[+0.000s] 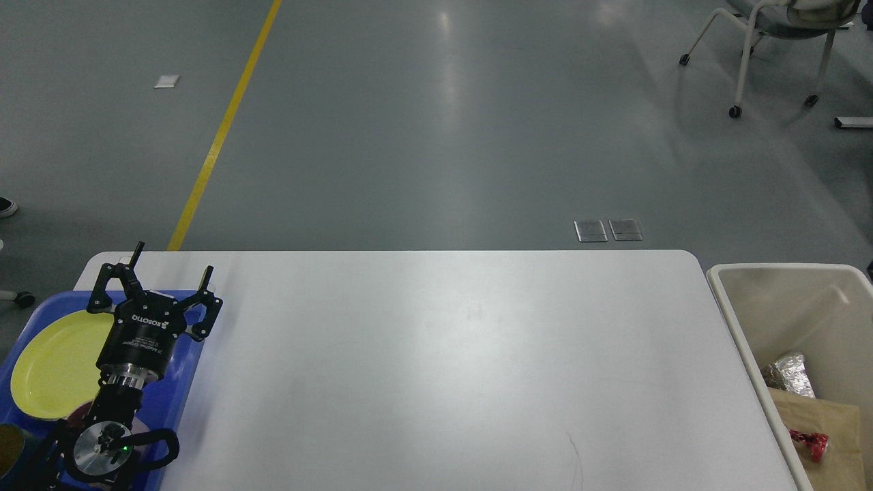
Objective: Tidy desktop
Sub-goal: 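Carry the paper cup to the bin and release it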
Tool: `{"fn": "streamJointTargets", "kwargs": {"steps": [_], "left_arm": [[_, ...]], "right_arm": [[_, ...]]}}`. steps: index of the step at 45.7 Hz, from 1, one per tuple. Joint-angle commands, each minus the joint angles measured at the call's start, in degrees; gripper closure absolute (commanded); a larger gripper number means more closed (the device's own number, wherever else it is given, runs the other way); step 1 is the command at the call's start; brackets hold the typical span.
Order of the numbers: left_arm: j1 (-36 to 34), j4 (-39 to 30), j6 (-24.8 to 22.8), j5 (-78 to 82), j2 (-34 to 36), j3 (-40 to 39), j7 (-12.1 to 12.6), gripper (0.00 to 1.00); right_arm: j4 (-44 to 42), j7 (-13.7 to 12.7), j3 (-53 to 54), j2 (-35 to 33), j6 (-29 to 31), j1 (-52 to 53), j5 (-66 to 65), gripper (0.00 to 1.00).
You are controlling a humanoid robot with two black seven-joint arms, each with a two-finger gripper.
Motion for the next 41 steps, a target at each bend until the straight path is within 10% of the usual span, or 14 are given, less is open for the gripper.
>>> {"fn": "streamJointTargets", "kwargs": {"steps": [1, 21, 41], "left_arm": [[0.0, 0.0, 0.0, 0.0, 0.0, 0.0, 0.0, 0.04], [0.0, 0.0, 0.0, 0.0, 0.0, 0.0, 0.0, 0.04], [-0.1, 0.0, 0.0, 0.0, 0.0, 0.0, 0.0, 0.04]], "right_arm": [[-9.5, 0.1, 5.5, 0.2, -6.4, -15.0, 0.0, 0.92], [-33.3, 1.0, 17.9, 18.6, -36.7, -51.7, -0.1, 0.99], [-36.8, 1.0, 17.1, 24.5, -40.5, -56.5, -0.1, 0.98]]}}
